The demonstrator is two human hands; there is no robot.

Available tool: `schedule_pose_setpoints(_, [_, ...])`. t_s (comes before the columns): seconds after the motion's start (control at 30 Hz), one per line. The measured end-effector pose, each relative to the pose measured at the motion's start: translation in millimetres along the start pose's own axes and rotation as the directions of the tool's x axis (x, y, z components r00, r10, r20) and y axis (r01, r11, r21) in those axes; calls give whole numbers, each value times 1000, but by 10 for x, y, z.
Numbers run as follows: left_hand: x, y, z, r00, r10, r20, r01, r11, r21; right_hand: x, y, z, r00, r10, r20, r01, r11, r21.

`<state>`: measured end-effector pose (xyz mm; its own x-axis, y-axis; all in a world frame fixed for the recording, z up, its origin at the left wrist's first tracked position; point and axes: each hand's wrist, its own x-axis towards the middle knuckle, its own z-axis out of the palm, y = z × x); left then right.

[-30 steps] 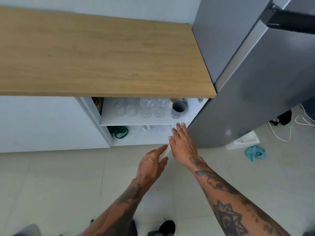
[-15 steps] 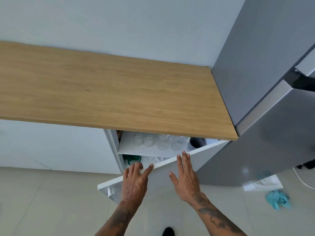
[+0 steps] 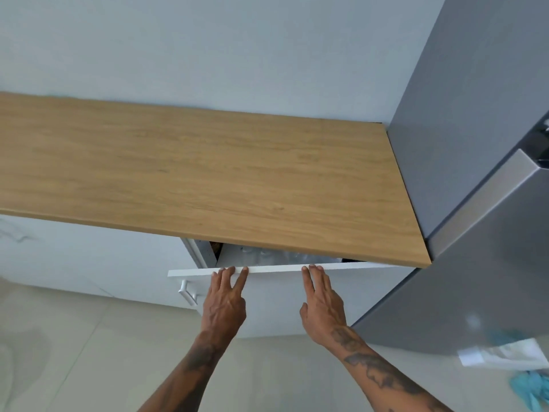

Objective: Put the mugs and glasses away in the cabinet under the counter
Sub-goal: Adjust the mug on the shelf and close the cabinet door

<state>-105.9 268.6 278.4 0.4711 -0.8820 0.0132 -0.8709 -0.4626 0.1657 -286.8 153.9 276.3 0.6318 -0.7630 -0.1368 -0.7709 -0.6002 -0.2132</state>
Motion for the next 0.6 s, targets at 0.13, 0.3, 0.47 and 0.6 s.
schedule_pose_setpoints(0.13, [76,26,-30,999,-36,16,37,999,-35,90,9,-30,1000,3,-11,-3,1000,7])
schedule_pose_setpoints(0.3, [250,-45,48,999,28,-16,-27,999,26,203,-20,-99,999,22,-28,-22,1000,0])
schedule_pose_setpoints(0.47, [386,-82,66,998,37,52,-37,999,-3,292,-52,-134,996,67,-52,-67,998,11])
schedule_pose_setpoints(0.6, [419,-140,51,992,83,92,-83,997,-10,296,-129,-137,989,119,-87,-108,987,123])
